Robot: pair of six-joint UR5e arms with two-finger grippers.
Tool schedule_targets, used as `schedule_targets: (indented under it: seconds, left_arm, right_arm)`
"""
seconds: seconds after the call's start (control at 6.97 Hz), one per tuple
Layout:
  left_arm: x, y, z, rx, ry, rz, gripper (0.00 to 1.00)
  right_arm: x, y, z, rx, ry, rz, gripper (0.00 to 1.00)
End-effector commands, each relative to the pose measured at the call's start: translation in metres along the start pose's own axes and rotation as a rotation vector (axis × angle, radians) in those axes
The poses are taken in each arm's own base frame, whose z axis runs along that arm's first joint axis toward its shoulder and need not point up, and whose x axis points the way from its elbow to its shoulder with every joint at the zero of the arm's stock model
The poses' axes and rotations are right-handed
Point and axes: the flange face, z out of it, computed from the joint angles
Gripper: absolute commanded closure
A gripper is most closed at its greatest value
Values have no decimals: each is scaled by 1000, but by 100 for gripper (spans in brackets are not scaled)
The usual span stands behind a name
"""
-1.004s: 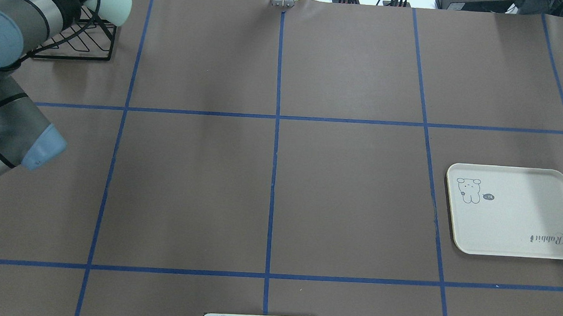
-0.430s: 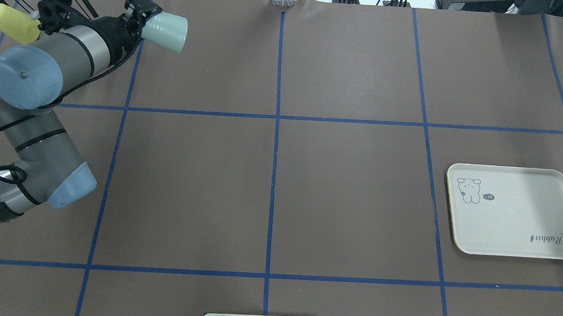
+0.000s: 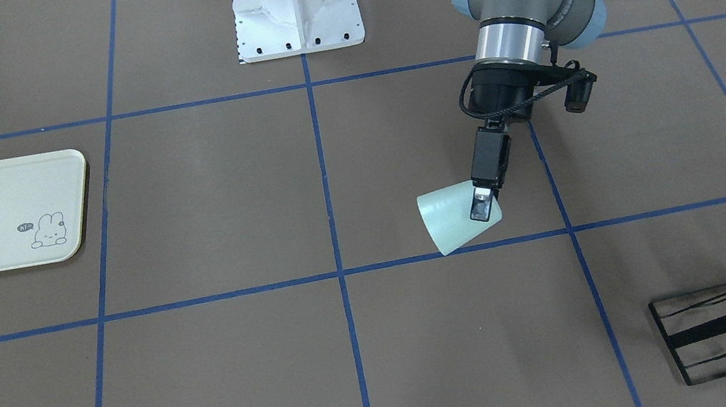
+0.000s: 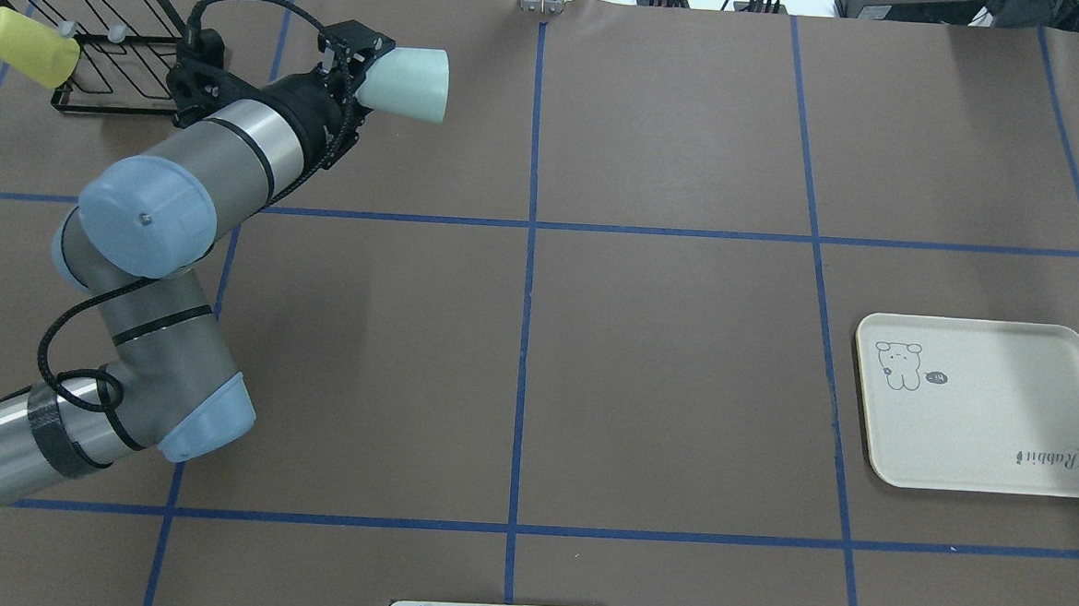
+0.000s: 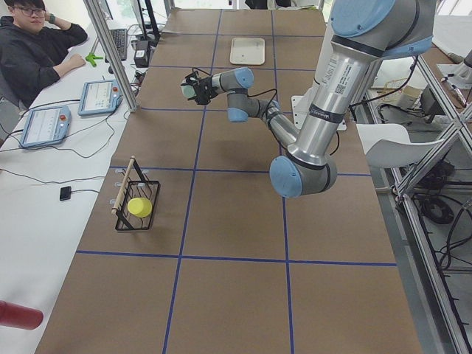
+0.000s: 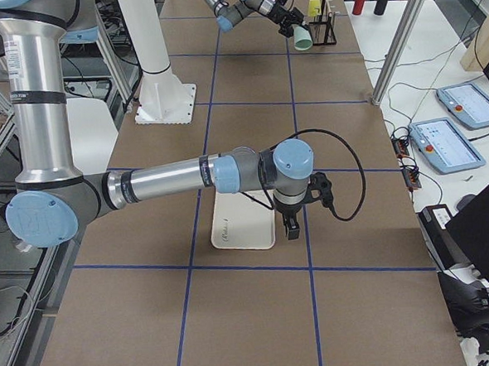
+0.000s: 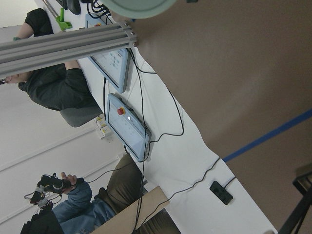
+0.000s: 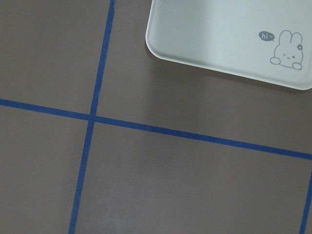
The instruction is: Left arm grabs green cup and hands to right arm on tray
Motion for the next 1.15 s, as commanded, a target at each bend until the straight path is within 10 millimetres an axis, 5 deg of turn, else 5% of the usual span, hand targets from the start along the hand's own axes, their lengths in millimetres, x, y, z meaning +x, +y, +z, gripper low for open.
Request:
schedule_targets:
  seconds: [0.0, 0.29, 0.57, 0.72, 1.0]
  left_arm:
    - [21, 28, -9, -49, 39, -106, 62]
    - [22, 25, -14, -56, 42, -96, 62]
    - [22, 23, -16, -56, 44, -94, 62]
    - [23, 22, -17, -56, 46, -94, 62]
    - [30, 24, -23, -68, 59, -102, 62]
  right_arm:
    - [-8, -3, -2, 8, -63, -4, 1]
    - [-41, -36, -25, 58, -168, -30, 1]
    - [-109, -100, -67, 126, -188, -18, 1]
    - [-141, -117, -78, 183, -190, 25, 1]
    - [-218, -123, -56, 247, -288, 198, 1]
